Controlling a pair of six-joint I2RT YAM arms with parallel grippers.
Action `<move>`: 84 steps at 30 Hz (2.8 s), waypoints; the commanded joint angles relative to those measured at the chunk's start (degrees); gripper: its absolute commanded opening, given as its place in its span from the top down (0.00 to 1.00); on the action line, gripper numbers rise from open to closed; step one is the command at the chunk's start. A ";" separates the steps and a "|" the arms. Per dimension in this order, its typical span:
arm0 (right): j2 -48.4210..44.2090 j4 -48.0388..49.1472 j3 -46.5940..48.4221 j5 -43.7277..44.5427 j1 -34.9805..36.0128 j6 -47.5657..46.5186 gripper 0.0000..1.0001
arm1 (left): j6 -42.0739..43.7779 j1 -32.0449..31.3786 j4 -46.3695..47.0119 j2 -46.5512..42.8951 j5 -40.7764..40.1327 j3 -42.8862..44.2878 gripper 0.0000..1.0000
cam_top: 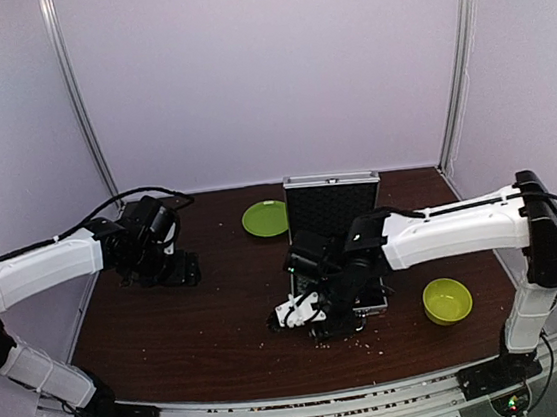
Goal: Pack up texas hold em set
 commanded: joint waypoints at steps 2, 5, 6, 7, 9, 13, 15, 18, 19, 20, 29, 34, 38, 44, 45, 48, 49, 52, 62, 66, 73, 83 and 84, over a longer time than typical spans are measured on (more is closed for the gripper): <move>-7.51 0.45 -6.31 2.75 -5.65 1.45 0.71 | 0.58 0.23 -0.08 1.24 -0.16 1.63 0.14; -10.21 1.08 -9.40 2.87 -9.59 1.89 0.71 | 0.64 0.25 -0.70 1.60 -0.47 2.14 0.14; -10.99 1.41 -10.26 2.86 -11.00 2.09 0.71 | 0.71 0.29 -0.86 1.77 -0.48 2.40 0.15; -11.87 1.90 -11.00 2.81 -12.40 2.34 0.71 | 0.70 0.27 -1.09 1.89 -0.43 2.57 0.15; -13.46 3.06 -12.53 2.81 -15.51 2.59 0.71 | 0.73 0.27 -1.46 2.06 -0.49 2.97 0.15; -15.16 6.32 -15.28 4.35 -19.08 2.62 0.71 | 0.49 0.29 -1.78 2.25 -0.39 3.46 0.15; -15.31 8.19 -16.52 5.95 -19.87 2.60 0.71 | 0.23 0.24 -1.85 2.41 -0.18 3.69 0.15; -15.19 10.90 -18.44 7.56 -20.25 2.50 0.71 | -0.05 0.27 -2.25 2.50 0.30 4.22 0.15; -14.87 11.57 -18.92 7.97 -20.28 2.43 0.71 | -0.23 0.28 -2.25 2.45 0.39 4.26 0.15; -14.61 12.05 -19.26 8.19 -20.26 2.29 0.71 | -0.34 0.29 -2.27 2.31 0.45 4.18 0.15; -13.85 16.34 -22.93 11.03 -20.26 1.69 0.71 | -0.95 0.27 -2.26 1.82 0.84 3.57 0.16; -13.16 18.01 -23.89 12.05 -20.21 1.53 0.71 | -0.94 0.22 -2.30 2.32 1.03 4.03 0.16; -12.39 19.63 -24.27 12.73 -20.18 1.57 0.70 | -0.85 0.29 -2.18 2.68 1.02 4.24 0.16; -10.64 21.91 -25.17 14.31 -20.18 1.45 0.66 | -0.66 0.29 -2.14 3.47 1.41 4.33 0.16; -10.57 21.98 -25.16 14.41 -20.23 1.52 0.64 | -0.63 0.27 -2.20 3.56 1.45 4.33 0.16; -10.58 22.27 -25.28 14.61 -20.21 1.54 0.60 | -0.68 0.24 -1.93 3.65 1.54 4.25 0.16; -10.61 22.22 -25.34 14.69 -20.23 1.62 0.59 | -0.68 0.28 -1.82 3.73 1.63 4.12 0.16; -10.73 21.98 -25.31 14.64 -20.18 1.77 0.57 | -0.67 0.28 -1.56 4.04 1.80 4.08 0.16; -12.98 20.38 -26.10 13.81 -19.76 1.98 0.60 | -0.80 0.24 -0.83 4.27 2.24 3.17 0.16; -14.07 19.74 -26.53 13.80 -19.27 1.99 0.60 | -0.90 0.28 -0.80 4.08 2.42 2.85 0.16; -16.28 19.39 -27.69 13.99 -18.71 2.05 0.58 | -1.20 0.27 -0.27 3.89 2.66 2.16 0.16; -13.45 21.20 -26.59 15.52 -18.68 2.20 0.56 | -1.57 0.22 -0.01 4.19 3.65 2.09 0.16; -13.52 21.04 -26.54 15.13 -18.71 2.16 0.56 | -1.58 0.27 -0.02 4.12 3.58 2.01 0.16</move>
